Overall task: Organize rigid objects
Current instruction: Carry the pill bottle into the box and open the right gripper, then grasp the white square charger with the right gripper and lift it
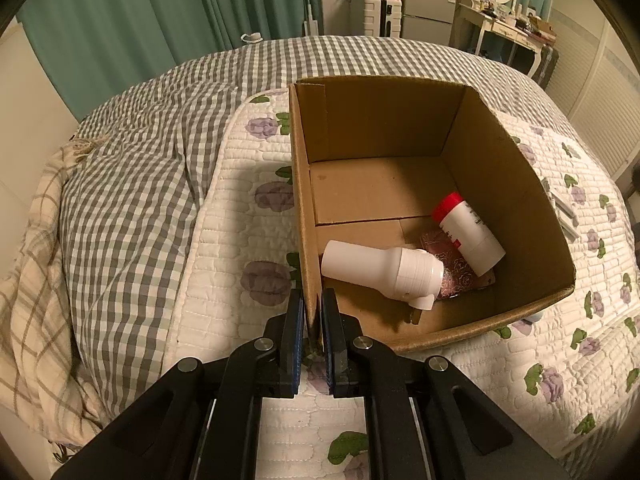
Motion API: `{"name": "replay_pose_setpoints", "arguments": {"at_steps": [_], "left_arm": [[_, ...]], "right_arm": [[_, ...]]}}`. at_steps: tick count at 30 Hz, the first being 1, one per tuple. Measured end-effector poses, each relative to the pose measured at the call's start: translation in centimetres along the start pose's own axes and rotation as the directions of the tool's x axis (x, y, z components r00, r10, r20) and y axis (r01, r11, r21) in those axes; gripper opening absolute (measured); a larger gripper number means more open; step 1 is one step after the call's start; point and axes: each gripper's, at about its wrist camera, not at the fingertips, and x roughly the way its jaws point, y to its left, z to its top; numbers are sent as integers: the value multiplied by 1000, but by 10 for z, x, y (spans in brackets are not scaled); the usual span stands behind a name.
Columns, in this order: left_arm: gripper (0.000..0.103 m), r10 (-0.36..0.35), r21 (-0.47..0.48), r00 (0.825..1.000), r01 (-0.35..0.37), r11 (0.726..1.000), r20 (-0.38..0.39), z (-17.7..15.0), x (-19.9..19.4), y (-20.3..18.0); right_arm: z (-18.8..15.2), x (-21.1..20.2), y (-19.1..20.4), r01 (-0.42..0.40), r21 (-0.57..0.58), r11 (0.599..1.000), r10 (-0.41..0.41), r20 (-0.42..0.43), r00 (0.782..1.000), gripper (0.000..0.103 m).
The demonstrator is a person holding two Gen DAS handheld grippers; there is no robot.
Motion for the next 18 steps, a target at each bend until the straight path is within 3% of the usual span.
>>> {"name": "replay_pose_setpoints", "arguments": {"at_steps": [4, 9, 18], "left_arm": [[8, 1, 2, 1000, -1, 1000, 1, 0, 0, 0], [8, 2, 0, 1000, -2, 1000, 1, 0, 0, 0], [8, 7, 3, 1000, -7, 1000, 2, 0, 0, 2]], "right_arm": [[-34, 4, -26, 36, 49, 998, -33, -56, 998, 91], [-77, 30, -46, 28, 144, 989, -6, -147, 989, 91], [-115, 92, -18, -49, 158, 986, 89, -253, 963, 91]]}}
